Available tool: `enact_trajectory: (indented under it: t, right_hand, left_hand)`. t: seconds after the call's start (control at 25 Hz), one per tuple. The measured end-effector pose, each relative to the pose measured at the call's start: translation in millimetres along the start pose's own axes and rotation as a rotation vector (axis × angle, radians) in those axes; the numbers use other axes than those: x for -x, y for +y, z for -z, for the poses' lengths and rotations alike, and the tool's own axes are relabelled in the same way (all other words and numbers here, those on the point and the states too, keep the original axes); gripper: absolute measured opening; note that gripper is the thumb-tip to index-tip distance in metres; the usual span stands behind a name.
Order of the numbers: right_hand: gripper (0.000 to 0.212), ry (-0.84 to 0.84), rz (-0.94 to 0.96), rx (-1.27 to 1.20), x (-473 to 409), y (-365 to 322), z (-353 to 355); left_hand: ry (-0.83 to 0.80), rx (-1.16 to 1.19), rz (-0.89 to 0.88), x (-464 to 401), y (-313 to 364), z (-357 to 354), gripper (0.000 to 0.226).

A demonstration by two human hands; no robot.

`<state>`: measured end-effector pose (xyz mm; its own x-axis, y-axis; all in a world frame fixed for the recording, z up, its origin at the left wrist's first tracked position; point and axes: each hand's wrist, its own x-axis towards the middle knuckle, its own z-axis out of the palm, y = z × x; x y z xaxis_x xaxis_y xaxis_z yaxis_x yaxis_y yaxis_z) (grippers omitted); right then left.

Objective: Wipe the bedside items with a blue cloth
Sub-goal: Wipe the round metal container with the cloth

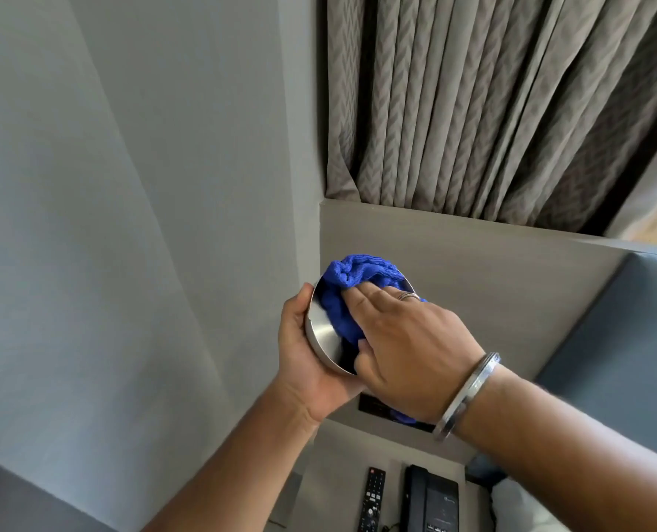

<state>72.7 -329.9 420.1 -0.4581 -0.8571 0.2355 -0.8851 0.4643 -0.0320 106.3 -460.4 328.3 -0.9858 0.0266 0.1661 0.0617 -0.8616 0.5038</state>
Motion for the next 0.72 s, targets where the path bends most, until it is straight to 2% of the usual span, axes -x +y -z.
enact_trajectory:
  t: [0.08,0.28,0.4,0.52,0.6,0.72]
  right_hand:
    - [0.036,0.042,-0.070,-0.048,-1,-1,1]
    - [0.055,-0.017,-0.112,-0.108,19,-4,-1]
    - [0.049,-0.115,-0.058,-0.223,27,-7,11]
    - [0.033,-0.187,0.005,-0.426,24,-14,21]
    - [0.026,-0.111,-0.048,-0.550,17,-20,20]
    - [0.022,-0.045,-0.045,-0.630,7,-24,20]
  left_hand:
    - [-0.006,0.014,0.017,0,-4,-4,0.064]
    - [-0.078,-0.009,-0.114,-2,-13,-6,0.079]
    - [-0.070,-0.070,-0.150,-4,-14,-10,0.087]
    - [0.037,-0.130,-0.136,-3,-24,-9,0.078]
    - [0.042,-0.105,-0.113,-4,-24,-11,0.058]
    - [0.009,-0.123,-0.143,-6,-12,-17,0.057]
